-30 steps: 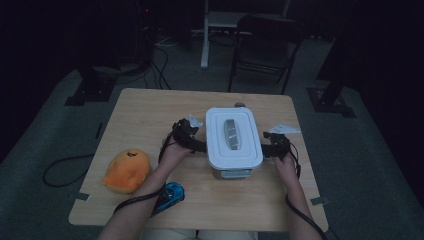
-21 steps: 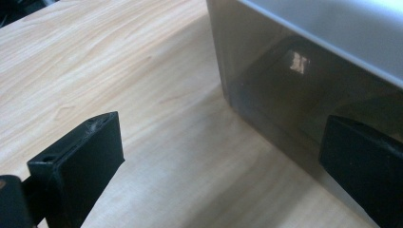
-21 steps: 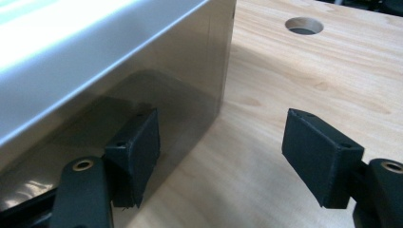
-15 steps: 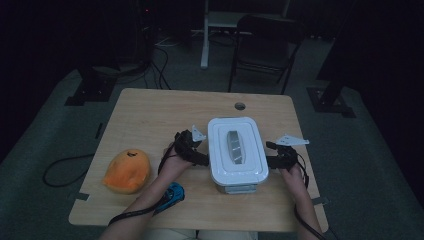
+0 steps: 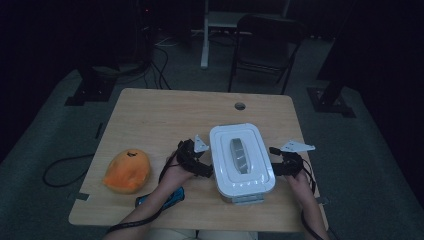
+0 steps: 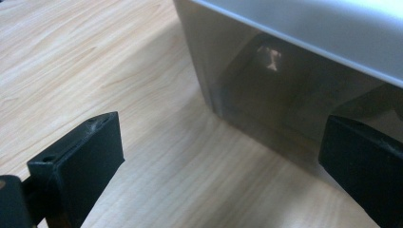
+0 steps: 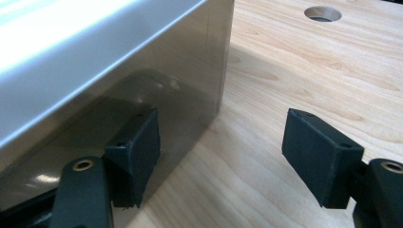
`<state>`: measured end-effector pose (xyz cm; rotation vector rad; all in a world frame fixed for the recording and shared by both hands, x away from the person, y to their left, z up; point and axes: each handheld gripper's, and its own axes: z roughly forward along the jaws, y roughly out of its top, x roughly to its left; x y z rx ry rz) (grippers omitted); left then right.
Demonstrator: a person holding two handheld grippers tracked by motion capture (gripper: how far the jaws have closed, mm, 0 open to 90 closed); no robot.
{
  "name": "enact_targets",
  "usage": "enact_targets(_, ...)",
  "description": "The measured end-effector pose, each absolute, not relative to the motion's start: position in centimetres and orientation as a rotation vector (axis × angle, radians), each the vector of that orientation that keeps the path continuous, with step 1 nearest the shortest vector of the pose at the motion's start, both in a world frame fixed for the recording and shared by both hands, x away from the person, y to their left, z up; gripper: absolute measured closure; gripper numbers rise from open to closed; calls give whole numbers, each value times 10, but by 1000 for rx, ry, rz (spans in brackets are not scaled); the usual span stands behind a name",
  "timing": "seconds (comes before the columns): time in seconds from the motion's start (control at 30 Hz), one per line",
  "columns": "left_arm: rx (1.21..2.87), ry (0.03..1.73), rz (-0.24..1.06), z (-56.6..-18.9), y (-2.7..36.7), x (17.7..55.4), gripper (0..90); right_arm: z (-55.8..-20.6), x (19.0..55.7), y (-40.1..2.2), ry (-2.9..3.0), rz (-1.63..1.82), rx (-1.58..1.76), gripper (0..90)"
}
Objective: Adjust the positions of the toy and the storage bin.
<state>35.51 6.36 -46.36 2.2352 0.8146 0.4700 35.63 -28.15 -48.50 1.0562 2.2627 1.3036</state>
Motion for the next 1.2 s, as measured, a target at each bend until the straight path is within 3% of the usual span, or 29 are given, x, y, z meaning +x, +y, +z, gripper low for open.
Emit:
enact_targets(0.27, 2265, 765, 411, -466, 54, 348, 15, -485, 351, -293, 2249, 1295, 1076, 279)
enact_targets(0.43, 2247, 743, 291, -475, 58, 345, 14, -489, 349, -302, 2216, 1336, 1130, 215)
enact_targets(0.63, 2303, 719, 252, -483, 64, 330, 15, -488, 338, -317, 2111, 1315, 1220, 170)
enact_targets(0.93, 2339, 686, 203, -488, 71, 304, 15, -455, 321, -337, 1971, 1334, 1249, 146)
enact_targets(1.2, 2391, 616, 154, -496, 67, 287, 15, -418, 300, -313, 1953, 1380, 1170, 136)
